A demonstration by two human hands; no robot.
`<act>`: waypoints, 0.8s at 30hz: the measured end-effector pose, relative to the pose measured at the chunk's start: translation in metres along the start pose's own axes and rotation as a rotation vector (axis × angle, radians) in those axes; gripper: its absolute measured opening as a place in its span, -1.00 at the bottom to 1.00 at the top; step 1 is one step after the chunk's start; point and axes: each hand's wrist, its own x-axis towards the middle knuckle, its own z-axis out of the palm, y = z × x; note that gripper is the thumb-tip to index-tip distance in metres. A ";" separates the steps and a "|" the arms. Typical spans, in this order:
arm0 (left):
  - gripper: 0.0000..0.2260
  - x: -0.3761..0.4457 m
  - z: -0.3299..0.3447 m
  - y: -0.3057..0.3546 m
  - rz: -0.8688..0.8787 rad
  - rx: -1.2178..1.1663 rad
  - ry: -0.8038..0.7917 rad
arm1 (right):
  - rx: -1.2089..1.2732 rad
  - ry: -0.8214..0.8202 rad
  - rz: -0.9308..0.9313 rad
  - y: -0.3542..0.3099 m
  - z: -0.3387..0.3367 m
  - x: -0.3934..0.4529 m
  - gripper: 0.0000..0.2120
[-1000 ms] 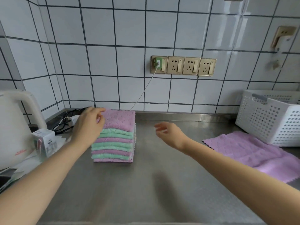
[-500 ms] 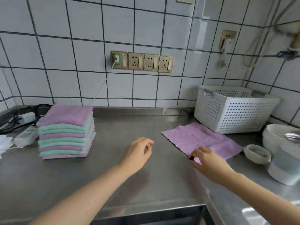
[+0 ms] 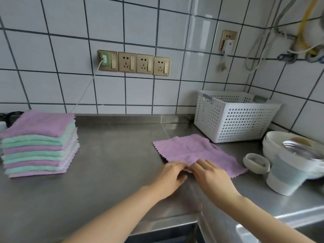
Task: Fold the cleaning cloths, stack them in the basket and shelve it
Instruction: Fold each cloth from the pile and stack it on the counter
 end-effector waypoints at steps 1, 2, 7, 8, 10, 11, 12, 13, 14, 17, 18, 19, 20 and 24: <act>-0.81 0.001 0.000 0.001 0.030 0.006 0.056 | 0.039 0.021 -0.011 -0.007 -0.006 -0.002 -0.75; -0.84 0.001 -0.001 0.001 0.034 0.016 0.105 | 0.074 0.040 -0.021 -0.012 -0.013 -0.006 -0.77; -0.90 -0.013 -0.015 -0.010 0.014 0.051 0.163 | 0.326 0.211 -0.015 -0.027 -0.054 -0.011 -0.87; -0.90 -0.018 -0.022 -0.012 0.010 0.078 0.173 | 0.410 0.238 0.008 -0.028 -0.060 -0.009 -0.86; -0.89 -0.028 -0.040 -0.021 -0.049 0.104 0.190 | 0.555 0.290 0.084 -0.029 -0.072 -0.005 -0.84; -0.88 -0.034 -0.052 -0.027 -0.089 0.084 0.194 | 0.625 0.302 0.146 -0.032 -0.079 -0.003 -0.86; -0.88 -0.040 -0.066 -0.030 -0.137 0.052 0.189 | 0.701 0.306 0.205 -0.033 -0.085 -0.002 -0.87; -0.88 -0.045 -0.079 -0.034 -0.170 0.021 0.186 | 0.787 0.314 0.244 -0.034 -0.092 0.000 -0.88; -0.90 -0.050 -0.097 -0.032 -0.215 -0.008 0.193 | 0.857 0.328 0.266 -0.036 -0.098 0.003 -0.87; -0.70 -0.062 -0.149 -0.017 -0.328 -0.125 0.263 | 0.860 0.364 0.256 -0.037 -0.116 0.015 -0.86; -0.67 -0.065 -0.167 -0.011 -0.358 -0.169 0.292 | 0.879 0.373 0.262 -0.035 -0.121 0.019 -0.86; -0.71 -0.067 -0.187 -0.001 -0.365 -0.223 0.319 | 0.943 0.387 0.270 -0.035 -0.127 0.023 -0.87; -0.76 -0.069 -0.208 0.009 -0.376 -0.292 0.343 | 1.036 0.407 0.281 -0.036 -0.133 0.026 -0.89; -0.88 -0.071 -0.267 0.031 -0.397 -0.727 0.478 | 1.343 0.470 0.303 -0.047 -0.152 0.048 -0.87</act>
